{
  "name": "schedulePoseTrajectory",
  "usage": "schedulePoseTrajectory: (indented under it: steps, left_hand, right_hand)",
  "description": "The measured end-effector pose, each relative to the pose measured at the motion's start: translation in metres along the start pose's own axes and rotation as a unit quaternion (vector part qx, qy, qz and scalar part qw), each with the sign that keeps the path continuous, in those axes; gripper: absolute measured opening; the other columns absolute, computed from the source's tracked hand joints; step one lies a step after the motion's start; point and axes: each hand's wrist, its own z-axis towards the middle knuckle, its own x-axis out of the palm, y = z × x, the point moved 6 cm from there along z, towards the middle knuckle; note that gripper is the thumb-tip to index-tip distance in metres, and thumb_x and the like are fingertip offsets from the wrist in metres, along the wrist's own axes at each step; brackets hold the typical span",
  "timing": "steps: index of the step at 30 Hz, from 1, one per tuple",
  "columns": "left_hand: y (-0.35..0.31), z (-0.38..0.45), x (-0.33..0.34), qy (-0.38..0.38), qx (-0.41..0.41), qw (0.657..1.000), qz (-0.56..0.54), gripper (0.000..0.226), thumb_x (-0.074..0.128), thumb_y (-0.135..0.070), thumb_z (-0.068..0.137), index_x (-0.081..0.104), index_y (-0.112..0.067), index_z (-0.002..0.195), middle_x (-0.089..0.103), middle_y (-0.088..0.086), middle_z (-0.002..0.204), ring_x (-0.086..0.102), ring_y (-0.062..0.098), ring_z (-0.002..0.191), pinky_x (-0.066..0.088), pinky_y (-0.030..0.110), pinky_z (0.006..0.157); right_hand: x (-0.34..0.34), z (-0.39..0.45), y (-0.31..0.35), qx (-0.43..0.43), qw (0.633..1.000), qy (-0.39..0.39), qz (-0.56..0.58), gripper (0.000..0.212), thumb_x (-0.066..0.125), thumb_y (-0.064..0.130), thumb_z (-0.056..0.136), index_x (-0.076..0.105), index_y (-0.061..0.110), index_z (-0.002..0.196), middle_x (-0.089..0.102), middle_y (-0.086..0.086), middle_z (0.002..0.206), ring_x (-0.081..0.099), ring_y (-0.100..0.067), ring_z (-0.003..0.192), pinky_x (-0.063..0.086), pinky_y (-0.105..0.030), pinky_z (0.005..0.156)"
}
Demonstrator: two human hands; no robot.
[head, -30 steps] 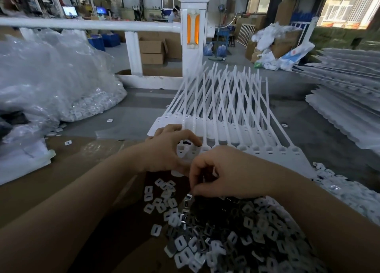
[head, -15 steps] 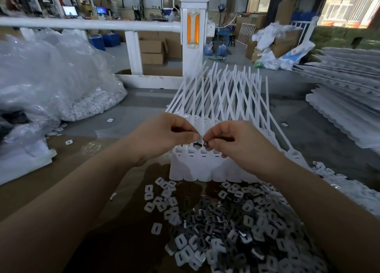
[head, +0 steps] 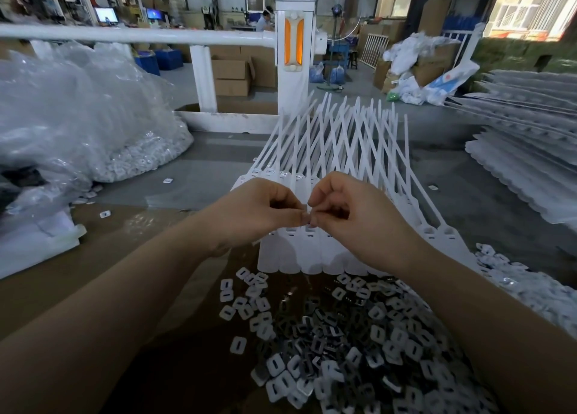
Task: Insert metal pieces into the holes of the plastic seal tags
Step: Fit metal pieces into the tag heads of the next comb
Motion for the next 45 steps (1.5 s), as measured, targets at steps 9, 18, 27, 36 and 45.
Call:
schedulePoseTrajectory:
  steps: [9,18,27,36,45]
  left_hand:
    - [0.034,0.0,-0.03,-0.071,-0.168,0.983,0.005,0.008,0.075,-0.028,0.082,0.07,-0.024,0.078,0.067,-0.006,0.09,0.056,0.009,0.088,0.037,0.024,0.065]
    - [0.044,0.002,-0.025,-0.048,-0.223,0.973,0.035,0.011,0.078,-0.027,0.079,0.072,-0.022,0.073,0.069,0.0,0.083,0.061,0.014,0.079,0.037,0.025,0.06]
    - [0.044,0.005,-0.022,-0.038,-0.229,0.969,0.089,0.021,0.078,-0.036,0.078,0.072,-0.017,0.086,0.066,-0.002,0.084,0.057,0.01,0.077,0.035,0.024,0.056]
    - [0.052,0.006,-0.025,-0.019,-0.224,0.971,0.084,0.022,0.078,-0.039,0.079,0.071,-0.017,0.08,0.072,0.0,0.081,0.065,0.014,0.079,0.042,0.027,0.061]
    - [0.056,0.008,-0.025,-0.029,-0.218,0.973,0.075,0.019,0.079,-0.037,0.078,0.071,-0.02,0.08,0.07,-0.003,0.074,0.062,0.011,0.072,0.04,0.025,0.057]
  right_hand:
    - [0.018,-0.003,-0.012,0.051,0.987,0.12,-0.096,0.016,0.065,0.024,0.09,0.058,0.036,0.083,0.062,0.019,0.082,0.056,0.006,0.076,0.04,-0.012,0.064]
    - [0.022,-0.003,-0.014,0.05,0.984,0.135,-0.105,0.011,0.066,0.025,0.089,0.061,0.035,0.086,0.061,0.02,0.083,0.057,0.006,0.078,0.042,-0.013,0.066]
    - [0.022,-0.003,-0.015,0.052,0.985,0.131,-0.104,0.009,0.065,0.026,0.09,0.063,0.034,0.087,0.06,0.021,0.081,0.056,0.007,0.075,0.039,-0.012,0.063]
    - [0.022,-0.003,-0.017,0.055,0.984,0.134,-0.105,0.011,0.065,0.027,0.089,0.061,0.036,0.085,0.06,0.022,0.081,0.055,0.01,0.073,0.037,-0.009,0.062]
    - [0.021,-0.002,-0.016,0.054,0.984,0.138,-0.095,0.012,0.068,0.026,0.088,0.064,0.036,0.083,0.062,0.018,0.078,0.055,0.008,0.07,0.039,-0.011,0.061]
